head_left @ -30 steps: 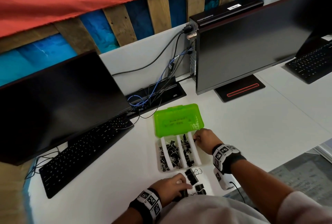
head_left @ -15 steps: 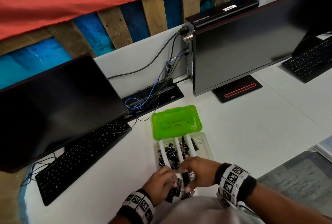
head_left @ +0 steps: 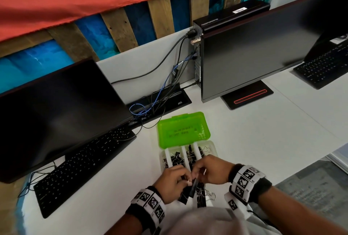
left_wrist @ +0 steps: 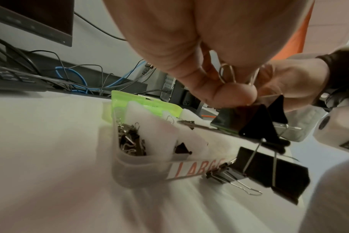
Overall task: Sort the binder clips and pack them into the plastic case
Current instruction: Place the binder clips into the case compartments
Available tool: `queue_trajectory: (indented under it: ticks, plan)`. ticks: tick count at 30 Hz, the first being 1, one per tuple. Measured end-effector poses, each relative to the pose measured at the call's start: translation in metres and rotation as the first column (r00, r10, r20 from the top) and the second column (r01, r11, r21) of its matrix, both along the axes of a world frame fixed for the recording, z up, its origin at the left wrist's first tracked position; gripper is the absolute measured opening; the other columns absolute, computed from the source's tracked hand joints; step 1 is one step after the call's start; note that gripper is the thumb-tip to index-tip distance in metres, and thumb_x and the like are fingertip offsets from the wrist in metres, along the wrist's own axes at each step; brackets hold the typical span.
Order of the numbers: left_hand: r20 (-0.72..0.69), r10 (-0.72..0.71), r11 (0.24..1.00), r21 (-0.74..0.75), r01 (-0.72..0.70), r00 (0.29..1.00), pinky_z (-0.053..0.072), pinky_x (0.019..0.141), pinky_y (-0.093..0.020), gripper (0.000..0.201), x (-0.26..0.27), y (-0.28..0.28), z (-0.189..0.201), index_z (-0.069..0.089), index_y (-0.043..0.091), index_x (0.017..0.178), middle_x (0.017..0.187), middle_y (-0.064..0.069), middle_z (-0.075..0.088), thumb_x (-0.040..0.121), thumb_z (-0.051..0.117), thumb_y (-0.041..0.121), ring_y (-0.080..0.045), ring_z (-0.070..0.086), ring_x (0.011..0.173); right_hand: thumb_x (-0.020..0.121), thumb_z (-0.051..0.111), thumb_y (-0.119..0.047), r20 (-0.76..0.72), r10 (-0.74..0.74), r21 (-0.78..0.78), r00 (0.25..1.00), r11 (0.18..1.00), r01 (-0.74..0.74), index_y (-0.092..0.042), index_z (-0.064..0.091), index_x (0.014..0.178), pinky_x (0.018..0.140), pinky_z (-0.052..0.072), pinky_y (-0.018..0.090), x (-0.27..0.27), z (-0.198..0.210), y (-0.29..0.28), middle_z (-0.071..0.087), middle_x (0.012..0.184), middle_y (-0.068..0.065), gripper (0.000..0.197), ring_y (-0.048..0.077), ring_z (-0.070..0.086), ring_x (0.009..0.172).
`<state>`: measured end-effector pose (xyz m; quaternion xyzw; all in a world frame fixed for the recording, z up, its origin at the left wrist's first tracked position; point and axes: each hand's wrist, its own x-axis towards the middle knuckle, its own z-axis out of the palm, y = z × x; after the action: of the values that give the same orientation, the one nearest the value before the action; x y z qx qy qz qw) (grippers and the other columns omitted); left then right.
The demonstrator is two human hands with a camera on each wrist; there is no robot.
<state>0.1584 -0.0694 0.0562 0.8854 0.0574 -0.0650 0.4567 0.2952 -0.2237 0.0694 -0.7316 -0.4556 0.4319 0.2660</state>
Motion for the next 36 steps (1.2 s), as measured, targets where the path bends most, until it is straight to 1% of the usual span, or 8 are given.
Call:
queue_trajectory:
  ticks: [3,8,15,20,26,32,34,36]
  plan:
    - [-0.022,0.010,1.000,-0.022,-0.010,1.000,0.039,0.064,-0.008,0.009,0.004,-0.001,0.003,0.063,0.020,0.078,0.079,0.016,0.053,0.080,0.064,0.011,0.003,0.051,0.067,0.075,0.071,-0.011,-0.061,0.013,-0.018,0.998,1.000,-0.015,-0.025,0.063,0.097,0.071,0.048,0.015,0.003,-0.004,-0.009,0.063,0.089,-0.005,0.027,0.010,0.059,0.082]
    - [-0.079,-0.024,0.995,-0.099,0.016,0.997,0.044,0.054,-0.013,0.008,0.001,-0.008,0.007,0.062,0.023,0.076,0.081,0.016,0.056,0.075,0.056,0.018,-0.001,0.051,0.057,0.076,0.076,-0.019,-0.137,-0.014,-0.025,0.990,1.000,0.010,-0.044,0.059,0.075,0.073,0.050,0.026,-0.003,-0.010,-0.014,0.054,0.073,-0.015,0.030,0.005,0.053,0.071]
    - [-0.050,0.165,0.980,-0.108,-0.169,0.985,0.057,0.055,-0.038,0.018,0.012,-0.004,0.009,0.062,0.030,0.075,0.082,0.010,0.060,0.081,0.069,0.014,-0.017,0.057,0.061,0.083,0.060,0.008,-0.356,-0.202,-0.038,0.913,0.979,0.202,-0.011,0.066,0.093,0.075,0.058,0.033,0.017,-0.001,-0.022,0.053,0.074,-0.002,0.023,0.010,0.068,0.071]
    - [-0.070,0.272,0.954,-0.114,-0.279,0.960,0.055,0.053,-0.026,0.022,0.032,-0.014,0.012,0.061,0.030,0.075,0.077,0.006,0.057,0.083,0.067,0.011,-0.005,0.055,0.052,0.080,0.059,0.015,-0.364,-0.372,-0.004,0.854,0.917,0.398,-0.014,0.067,0.082,0.068,0.058,0.031,0.041,0.000,-0.034,0.060,0.069,0.000,0.030,0.013,0.065,0.065]
    - [0.027,0.200,0.979,0.024,-0.200,0.980,0.037,0.071,0.001,0.011,0.068,-0.038,0.012,0.064,0.017,0.082,0.092,0.009,0.054,0.084,0.063,0.005,0.012,0.052,0.076,0.082,0.055,0.012,-0.241,-0.568,0.115,0.787,0.788,0.604,-0.011,0.062,0.080,0.066,0.055,0.027,0.061,-0.006,-0.042,0.056,0.070,0.002,0.024,0.016,0.063,0.062]
    - [-0.087,0.108,0.990,0.102,-0.099,0.990,0.044,0.075,-0.009,0.009,0.084,-0.058,-0.004,0.063,0.011,0.090,0.098,0.006,0.046,0.083,0.066,0.014,-0.011,0.057,0.081,0.079,0.063,0.004,-0.103,-0.604,0.152,0.791,0.776,0.612,-0.020,0.062,0.077,0.059,0.048,0.015,0.054,-0.023,-0.042,0.052,0.073,-0.002,0.025,0.010,0.056,0.057]
    - [-0.146,0.080,0.994,0.091,-0.067,0.986,0.047,0.073,-0.008,0.014,0.082,-0.059,-0.007,0.061,0.011,0.095,0.103,0.004,0.047,0.083,0.067,0.015,-0.013,0.061,0.083,0.079,0.062,0.003,-0.119,-0.622,0.137,0.774,0.762,0.633,-0.024,0.061,0.075,0.061,0.050,0.021,0.049,-0.033,-0.043,0.052,0.072,-0.002,0.027,0.012,0.056,0.057]
    - [-0.156,0.063,0.993,0.104,-0.047,0.986,0.052,0.078,-0.020,0.012,0.080,-0.056,-0.006,0.061,0.013,0.095,0.106,0.001,0.049,0.084,0.065,0.014,-0.016,0.064,0.083,0.078,0.061,0.004,-0.158,-0.639,0.130,0.752,0.742,0.658,-0.023,0.061,0.076,0.062,0.049,0.027,0.044,-0.038,-0.043,0.051,0.071,-0.002,0.027,0.014,0.055,0.057]
